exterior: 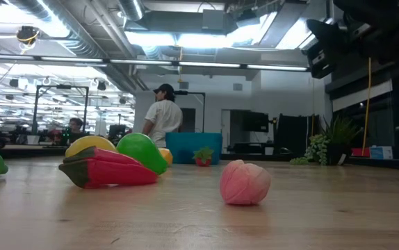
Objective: Pick and placing Produce into tupperware
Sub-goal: Put the pea into the blue bin
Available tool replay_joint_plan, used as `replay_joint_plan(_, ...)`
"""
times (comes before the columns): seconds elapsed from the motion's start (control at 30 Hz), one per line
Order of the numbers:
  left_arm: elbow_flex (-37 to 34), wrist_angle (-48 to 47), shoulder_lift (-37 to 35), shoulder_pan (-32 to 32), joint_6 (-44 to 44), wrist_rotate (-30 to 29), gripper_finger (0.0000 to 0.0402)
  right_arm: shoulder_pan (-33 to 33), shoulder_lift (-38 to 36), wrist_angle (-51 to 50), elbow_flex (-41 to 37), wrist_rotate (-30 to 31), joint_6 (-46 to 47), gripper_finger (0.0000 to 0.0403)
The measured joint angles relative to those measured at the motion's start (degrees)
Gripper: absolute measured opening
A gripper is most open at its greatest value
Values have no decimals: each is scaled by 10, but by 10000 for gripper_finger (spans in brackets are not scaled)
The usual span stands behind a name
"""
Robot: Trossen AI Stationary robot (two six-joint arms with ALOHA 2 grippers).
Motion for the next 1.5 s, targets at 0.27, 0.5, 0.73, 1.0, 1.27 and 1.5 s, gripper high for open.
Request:
replay_joint_plan(0.27,0,-72,7,59,-24,76,190,14,0,0,0,0,-1,177)
replay_joint_plan(0.5,0,-67,7,93,3,60,190,14,0,-3,0,0,-18,177)
replay_joint_plan(0.73,0,-67,7,128,3,64,190,14,0,-4,0,0,-31,177)
replay_joint_plan(1.0,-1,-81,7,154,-2,112,190,14,0,-17,0,0,-32,177)
replay_joint_plan(1.27,-1,-101,7,154,-36,141,190,14,0,-30,0,0,-30,177)
replay_joint_plan(1.5,-1,-95,7,154,-58,141,190,21,0,-30,0,-1,-30,177)
